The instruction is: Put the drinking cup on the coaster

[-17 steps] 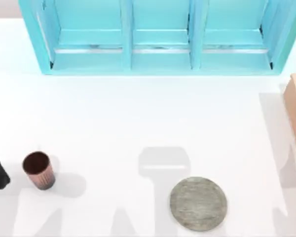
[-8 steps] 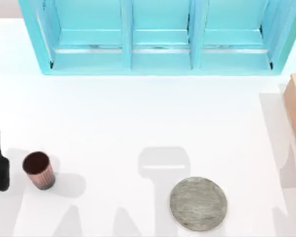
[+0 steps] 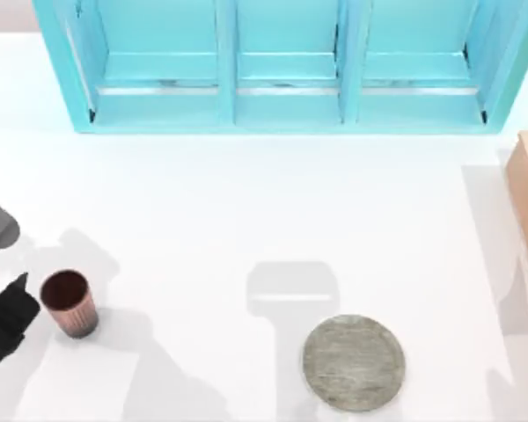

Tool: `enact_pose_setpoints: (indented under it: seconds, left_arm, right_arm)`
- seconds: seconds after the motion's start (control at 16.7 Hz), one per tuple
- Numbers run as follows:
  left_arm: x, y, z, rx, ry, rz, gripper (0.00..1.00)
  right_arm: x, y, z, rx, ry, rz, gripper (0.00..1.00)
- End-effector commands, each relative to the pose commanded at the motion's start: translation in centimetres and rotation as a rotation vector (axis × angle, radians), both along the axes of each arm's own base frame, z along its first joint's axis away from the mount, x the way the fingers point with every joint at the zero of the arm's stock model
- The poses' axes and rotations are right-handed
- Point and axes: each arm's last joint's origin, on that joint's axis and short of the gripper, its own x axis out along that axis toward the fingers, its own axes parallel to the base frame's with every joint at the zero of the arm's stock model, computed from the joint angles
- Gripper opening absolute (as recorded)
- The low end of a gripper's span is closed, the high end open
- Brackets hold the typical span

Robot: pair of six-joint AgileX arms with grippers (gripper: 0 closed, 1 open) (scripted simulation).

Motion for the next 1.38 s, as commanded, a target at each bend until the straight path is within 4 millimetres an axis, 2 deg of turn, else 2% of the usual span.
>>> enact_pose_setpoints:
  seconds: [0.48, 0.66, 0.84, 1.02, 1.38]
  left_arm:
    - [5.3, -2.3, 2.6, 0.284, 0.360, -0.369, 1.00]
    - [7.9, -3.8, 2.3, 0.369, 0.536, -0.566, 1.00]
    - [9.7, -5.0, 1.7, 0.428, 0.684, -0.733, 1.00]
    - [10.4, -5.5, 1.5, 0.459, 0.739, -0.803, 1.00]
    - [10.4, -5.4, 1.4, 0.456, 0.738, -0.798, 1.00]
  right_arm:
    - [0.0, 0.0, 0.0, 0.000, 0.000, 0.000, 1.00]
    - [0.0, 0.0, 0.0, 0.000, 0.000, 0.000, 1.00]
    - [0.0, 0.0, 0.0, 0.000, 0.000, 0.000, 1.00]
    - [0.0, 0.0, 0.0, 0.000, 0.000, 0.000, 1.00]
    - [0.0, 0.0, 0.0, 0.000, 0.000, 0.000, 1.00]
